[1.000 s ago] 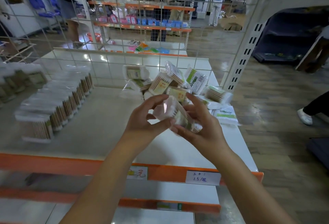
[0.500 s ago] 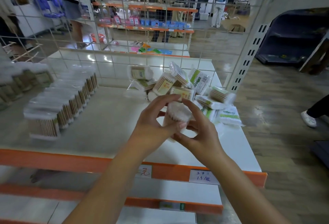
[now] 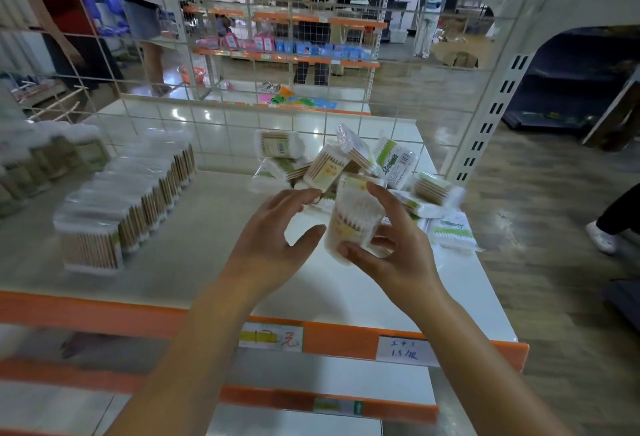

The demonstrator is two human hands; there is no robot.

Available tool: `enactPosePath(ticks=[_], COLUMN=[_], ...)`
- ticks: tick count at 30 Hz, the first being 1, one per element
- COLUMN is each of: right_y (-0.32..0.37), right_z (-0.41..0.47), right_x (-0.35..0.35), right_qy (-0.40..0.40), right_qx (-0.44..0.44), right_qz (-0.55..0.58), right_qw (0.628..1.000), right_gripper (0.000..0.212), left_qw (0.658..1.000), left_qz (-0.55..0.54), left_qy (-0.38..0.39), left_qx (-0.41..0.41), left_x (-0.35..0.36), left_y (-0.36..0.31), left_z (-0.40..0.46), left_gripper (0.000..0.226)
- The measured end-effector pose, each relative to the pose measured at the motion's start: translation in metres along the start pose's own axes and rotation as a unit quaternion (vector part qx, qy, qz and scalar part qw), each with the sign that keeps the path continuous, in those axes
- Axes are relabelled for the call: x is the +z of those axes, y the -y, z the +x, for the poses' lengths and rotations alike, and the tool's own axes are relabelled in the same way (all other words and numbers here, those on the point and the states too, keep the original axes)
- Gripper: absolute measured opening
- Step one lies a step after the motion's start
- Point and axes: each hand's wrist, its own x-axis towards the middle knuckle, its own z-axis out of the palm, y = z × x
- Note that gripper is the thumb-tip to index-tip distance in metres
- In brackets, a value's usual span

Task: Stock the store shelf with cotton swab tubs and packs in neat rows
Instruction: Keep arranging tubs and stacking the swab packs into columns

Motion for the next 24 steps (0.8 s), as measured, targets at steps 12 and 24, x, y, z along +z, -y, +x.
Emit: enactPosePath(ticks=[12, 24], right_y=[0.021, 0.092], right_z=[0.010, -0.002], right_x=[0.019, 0.106], right_qy=[0.006, -0.001], right_qx=[0.021, 0.019], right_qz=[0.006, 0.011], right_qw=[1.000, 1.000], right_gripper=[0.077, 0.074], left_qw=[0.997, 0.979], left_qz=[0.064, 0.202], left_qy=[-0.010, -0.009], left_qx=[-0.031, 0.034], left_x=[-0.031, -0.130], left_y=[0.004, 0.044], left_z=[-0.005, -0.044], left_gripper=[0.040, 0.050])
